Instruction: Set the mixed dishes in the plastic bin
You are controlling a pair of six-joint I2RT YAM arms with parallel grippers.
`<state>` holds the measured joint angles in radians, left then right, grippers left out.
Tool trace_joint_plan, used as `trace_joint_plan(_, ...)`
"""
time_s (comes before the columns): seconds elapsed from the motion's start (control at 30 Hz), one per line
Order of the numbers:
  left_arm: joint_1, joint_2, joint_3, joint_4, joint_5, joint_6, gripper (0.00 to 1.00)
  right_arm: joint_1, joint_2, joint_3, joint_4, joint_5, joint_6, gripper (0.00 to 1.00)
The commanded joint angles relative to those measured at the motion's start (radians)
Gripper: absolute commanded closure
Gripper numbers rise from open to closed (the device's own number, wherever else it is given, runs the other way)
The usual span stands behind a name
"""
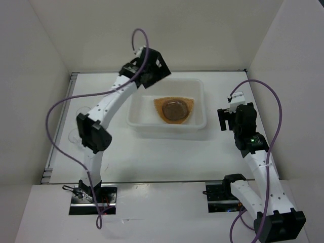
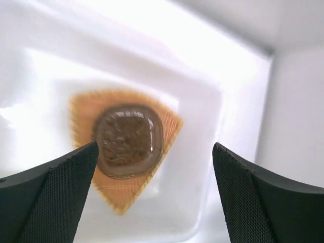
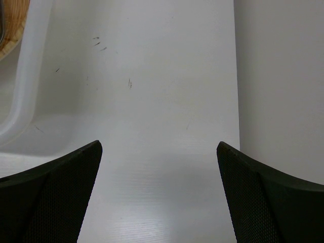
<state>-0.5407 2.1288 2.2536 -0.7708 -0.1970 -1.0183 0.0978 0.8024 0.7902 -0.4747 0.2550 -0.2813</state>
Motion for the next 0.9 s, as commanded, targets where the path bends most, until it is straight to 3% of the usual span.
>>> trace_joint_plan(0.0,0.123,-0.213,0.006,-0.159,-0.252,0.141,0.01,0.006,-0.025,-0.019,0.051,0.018,0.002,0.02)
trace_joint_plan(0.17,0.408,-0.466,-0.502,-0.004,0.032,0.276,0.01,0.006,-0.014,-0.019,0.051,0.009,0.002,0.02)
trace_joint_plan(0.23,0.513,-0.524,-0.595,0.018,0.094,0.355,0.01,0.006,-0.014,-0.019,0.051,0.009,0.002,0.02)
trace_joint_plan(0.53,0.708,-0.446,-0.742,0.03,0.185,0.512,0.01,0.016,0.006,-0.019,0.051,0.0,-0.007,0.02)
trace_joint_plan(0.87,0.797,-0.327,-0.799,0.1,0.209,0.557,0.02,0.016,0.006,-0.019,0.051,-0.01,-0.007,0.02)
